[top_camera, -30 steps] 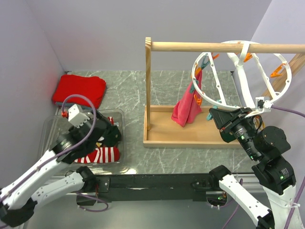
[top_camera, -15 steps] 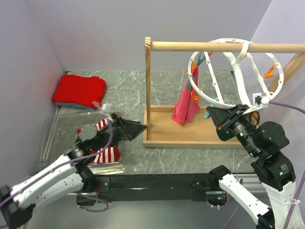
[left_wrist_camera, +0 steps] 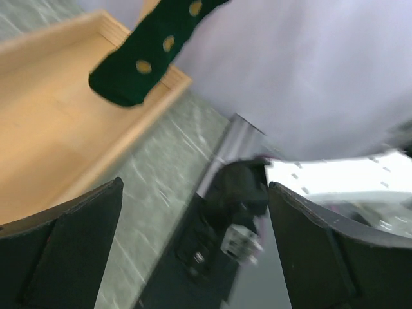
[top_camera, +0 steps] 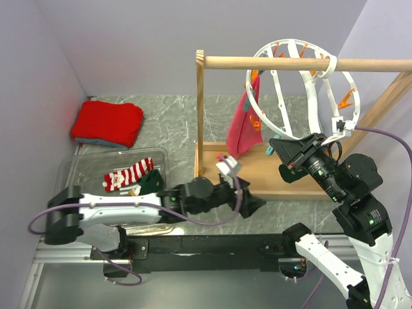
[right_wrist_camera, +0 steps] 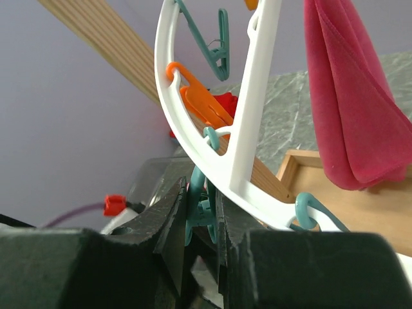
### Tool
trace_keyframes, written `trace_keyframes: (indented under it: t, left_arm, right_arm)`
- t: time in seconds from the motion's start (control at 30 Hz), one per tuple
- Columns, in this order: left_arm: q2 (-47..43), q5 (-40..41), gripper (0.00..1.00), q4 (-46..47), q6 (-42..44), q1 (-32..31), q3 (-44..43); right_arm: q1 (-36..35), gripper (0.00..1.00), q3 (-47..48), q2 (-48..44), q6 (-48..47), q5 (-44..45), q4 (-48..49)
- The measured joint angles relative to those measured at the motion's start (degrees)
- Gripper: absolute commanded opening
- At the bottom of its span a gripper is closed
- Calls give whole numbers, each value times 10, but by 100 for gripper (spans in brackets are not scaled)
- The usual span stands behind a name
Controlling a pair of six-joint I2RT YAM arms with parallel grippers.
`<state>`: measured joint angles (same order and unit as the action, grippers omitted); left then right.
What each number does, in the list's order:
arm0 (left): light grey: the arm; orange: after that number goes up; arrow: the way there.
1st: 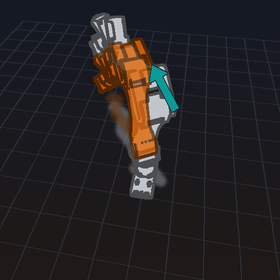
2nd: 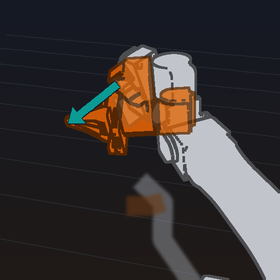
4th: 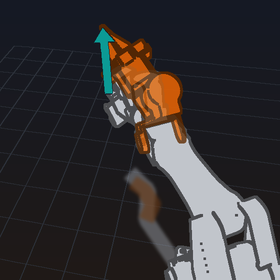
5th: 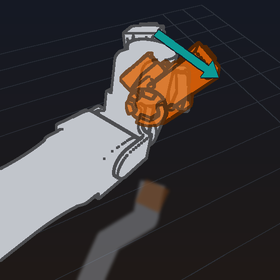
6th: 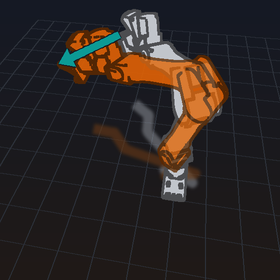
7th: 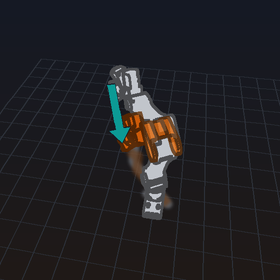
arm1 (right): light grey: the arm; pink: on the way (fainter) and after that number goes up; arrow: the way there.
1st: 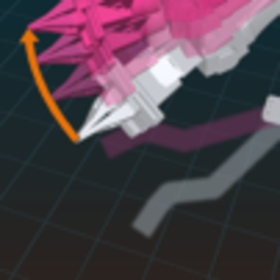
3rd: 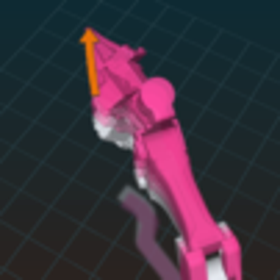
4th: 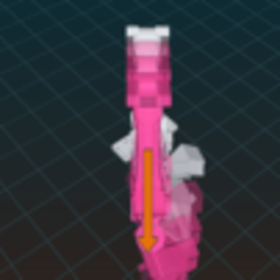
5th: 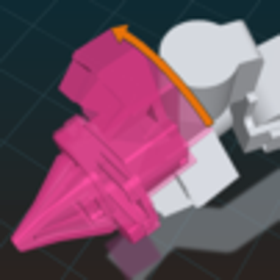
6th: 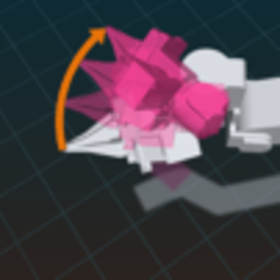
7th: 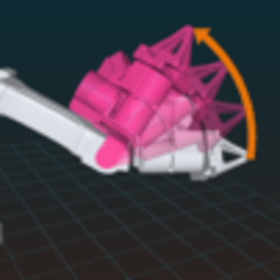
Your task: Remove the socks clipped to the hanger
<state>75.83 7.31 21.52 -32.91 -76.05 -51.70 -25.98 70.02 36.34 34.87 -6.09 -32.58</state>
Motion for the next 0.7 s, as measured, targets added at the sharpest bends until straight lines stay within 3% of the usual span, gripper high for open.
trace_keyframes:
  t: [0.2,0.37,0.7]
  left_arm:
    - [102,101,96,49,84,-25,-48]
    - [170,130,96,110,132,-24,-71]
    - [323,150,96,244,256,-24,-206]
  right_arm:
    - [0,0,-2,-2,11,-4,7]
    - [0,0,-2,-4,16,-7,8]
    - [0,0,-2,-13,17,-12,8]
